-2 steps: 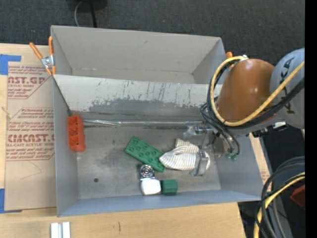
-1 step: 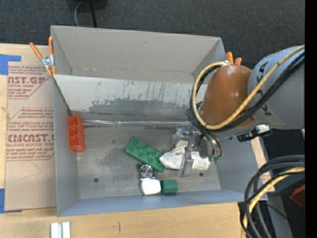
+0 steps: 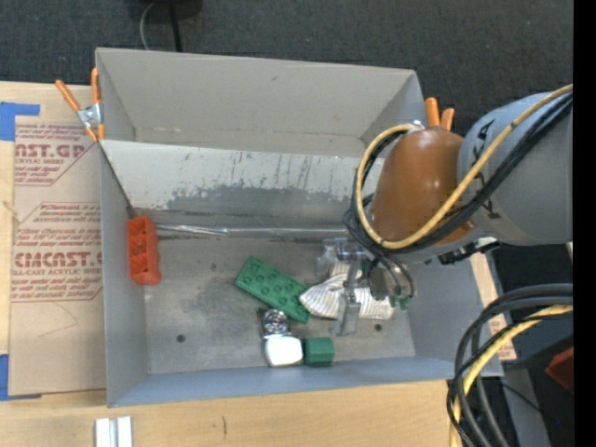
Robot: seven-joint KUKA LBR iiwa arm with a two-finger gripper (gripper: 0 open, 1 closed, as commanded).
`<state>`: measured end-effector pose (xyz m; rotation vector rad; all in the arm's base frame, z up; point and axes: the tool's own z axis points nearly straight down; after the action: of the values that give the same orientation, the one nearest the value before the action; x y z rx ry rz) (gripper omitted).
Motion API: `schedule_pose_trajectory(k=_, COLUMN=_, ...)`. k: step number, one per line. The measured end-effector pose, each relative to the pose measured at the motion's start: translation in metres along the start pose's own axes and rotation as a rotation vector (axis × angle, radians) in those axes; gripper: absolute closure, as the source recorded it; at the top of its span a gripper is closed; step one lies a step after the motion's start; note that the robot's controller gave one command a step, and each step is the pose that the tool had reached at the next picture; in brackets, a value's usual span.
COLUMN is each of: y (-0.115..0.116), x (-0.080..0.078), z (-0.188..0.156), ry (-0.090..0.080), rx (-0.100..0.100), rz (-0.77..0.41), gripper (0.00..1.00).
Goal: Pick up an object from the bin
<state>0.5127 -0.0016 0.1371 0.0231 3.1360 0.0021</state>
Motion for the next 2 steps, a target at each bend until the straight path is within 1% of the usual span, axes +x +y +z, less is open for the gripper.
schedule_pose_trajectory(k=1, y=-0.008, x=-0.004, z=0.021, ry=0.001, rx=0.001, rz=-0.032, gripper=0.0)
schedule_pose_trajectory(k=2, y=0.003, x=-0.007, z=0.051, ry=0.001, rx=0.0, rz=0.189, gripper=1.0)
